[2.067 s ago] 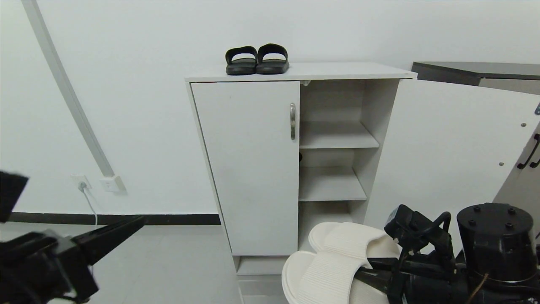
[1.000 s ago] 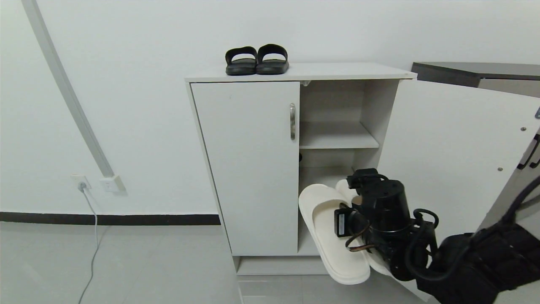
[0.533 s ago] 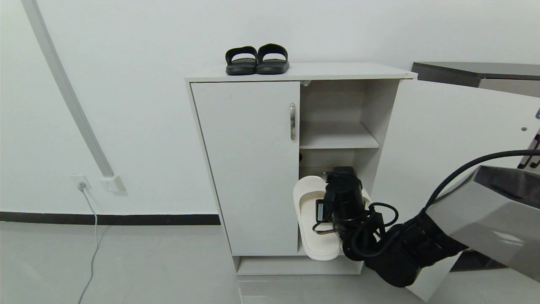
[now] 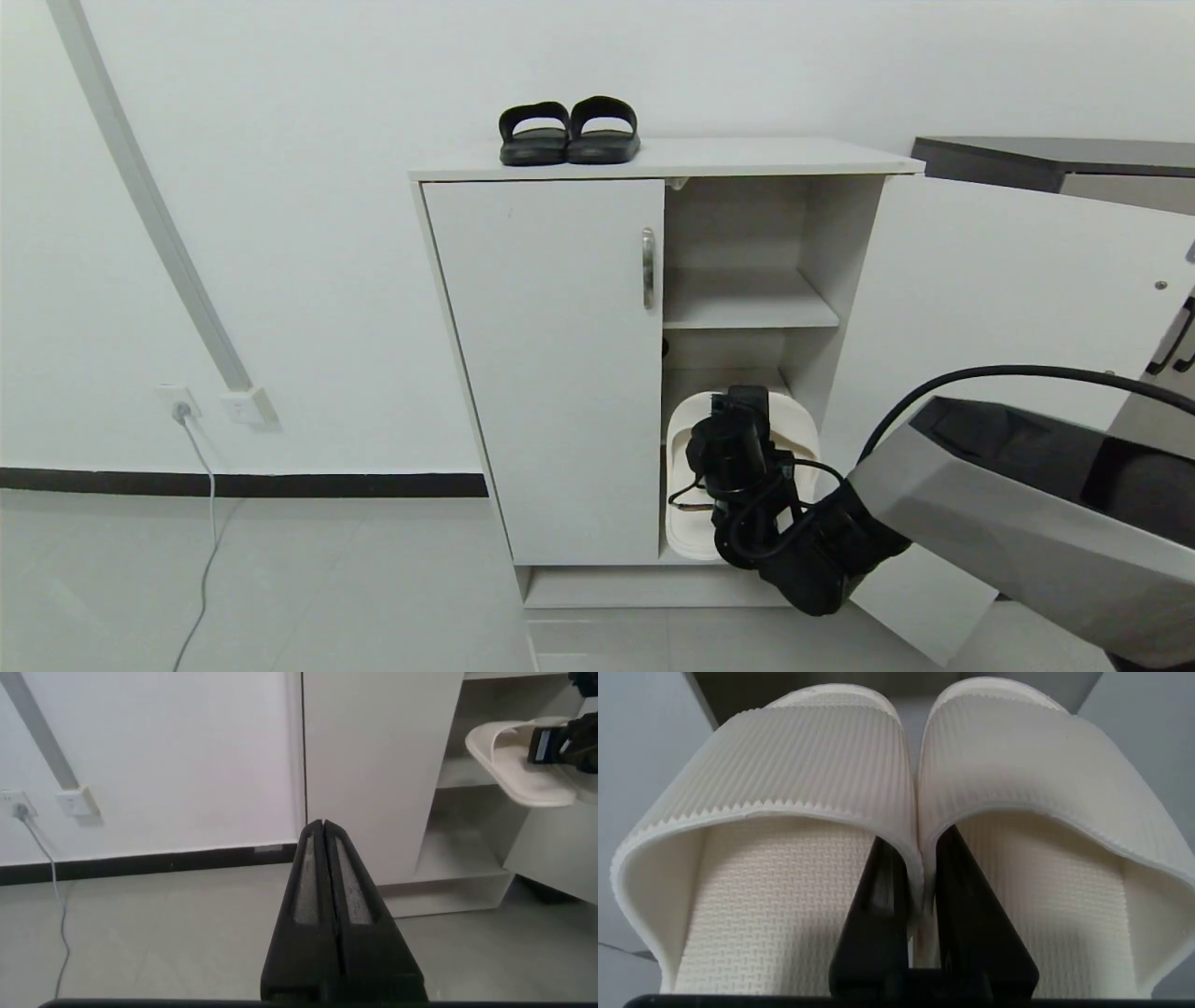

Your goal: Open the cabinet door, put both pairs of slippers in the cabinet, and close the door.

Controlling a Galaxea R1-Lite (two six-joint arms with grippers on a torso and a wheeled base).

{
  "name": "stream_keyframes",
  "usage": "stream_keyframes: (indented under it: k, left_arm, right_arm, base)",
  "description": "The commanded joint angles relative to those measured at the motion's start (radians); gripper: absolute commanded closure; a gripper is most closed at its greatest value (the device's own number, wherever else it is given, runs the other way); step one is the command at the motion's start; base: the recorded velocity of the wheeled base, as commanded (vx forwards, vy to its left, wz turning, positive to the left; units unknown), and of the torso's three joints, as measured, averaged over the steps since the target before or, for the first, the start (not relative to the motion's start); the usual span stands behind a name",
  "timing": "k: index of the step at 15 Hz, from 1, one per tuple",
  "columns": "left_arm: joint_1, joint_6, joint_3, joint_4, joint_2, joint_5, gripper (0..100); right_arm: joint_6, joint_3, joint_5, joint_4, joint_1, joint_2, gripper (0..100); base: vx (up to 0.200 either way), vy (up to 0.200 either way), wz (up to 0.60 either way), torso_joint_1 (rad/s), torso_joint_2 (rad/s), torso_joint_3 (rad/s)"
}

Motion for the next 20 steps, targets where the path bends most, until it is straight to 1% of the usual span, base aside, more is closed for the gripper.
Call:
stream_keyframes:
  k: [1, 4, 6, 8, 9, 10, 11, 13, 20]
  left_arm:
    - [0.0, 0.0, 0.0, 0.0, 0.003, 0.0, 100]
    - [0.0, -0.005, 0.0, 0.0, 0.003, 0.0, 100]
    - [0.0, -0.014, 0.0, 0.0, 0.003, 0.0, 100]
    - [0.0, -0.016, 0.0, 0.0, 0.003, 0.0, 100]
    - [0.0, -0.016, 0.0, 0.0, 0.003, 0.0, 100]
    - [0.0, -0.016, 0.0, 0.0, 0.003, 0.0, 100]
    - [0.0, -0.016, 0.0, 0.0, 0.003, 0.0, 100]
    - [0.0, -0.016, 0.0, 0.0, 0.003, 0.0, 100]
    - [0.0, -0.016, 0.0, 0.0, 0.003, 0.0, 100]
  right_arm:
    - [-0.001, 0.003, 0.0, -0.002, 0.001, 0.027, 100]
    - [-0.001, 0.04, 0.014, -0.031, 0.003, 0.029, 100]
    - [-0.008, 0.093, 0.062, -0.087, 0.007, 0.026, 100]
    - [-0.028, 0.118, 0.075, -0.122, 0.012, 0.026, 100]
    - [-0.037, 0.133, 0.106, -0.142, 0.018, 0.026, 100]
    - [-0.05, 0.169, 0.161, -0.173, 0.03, 0.027, 100]
    - [-0.073, 0.187, 0.183, -0.216, 0.033, 0.036, 100]
    - [-0.094, 0.184, 0.187, -0.28, 0.032, 0.07, 100]
    - [-0.096, 0.149, 0.18, -0.283, 0.021, 0.115, 100]
  base:
    - [0.0, -0.2, 0.0, 0.002, 0.0, -0.002]
    - [0.0, -0.2, 0.0, 0.002, 0.0, 0.002]
    - [0.0, 0.0, 0.0, 0.0, 0.0, 0.0]
    - [0.0, 0.0, 0.0, 0.0, 0.0, 0.0]
    - [0.0, 0.0, 0.0, 0.0, 0.0, 0.0]
    - [0.0, 0.0, 0.0, 0.0, 0.0, 0.0]
    - [0.0, 0.0, 0.0, 0.0, 0.0, 0.0]
    - [0.0, 0.0, 0.0, 0.0, 0.0, 0.0]
    - [0.0, 0.0, 0.0, 0.0, 0.0, 0.0]
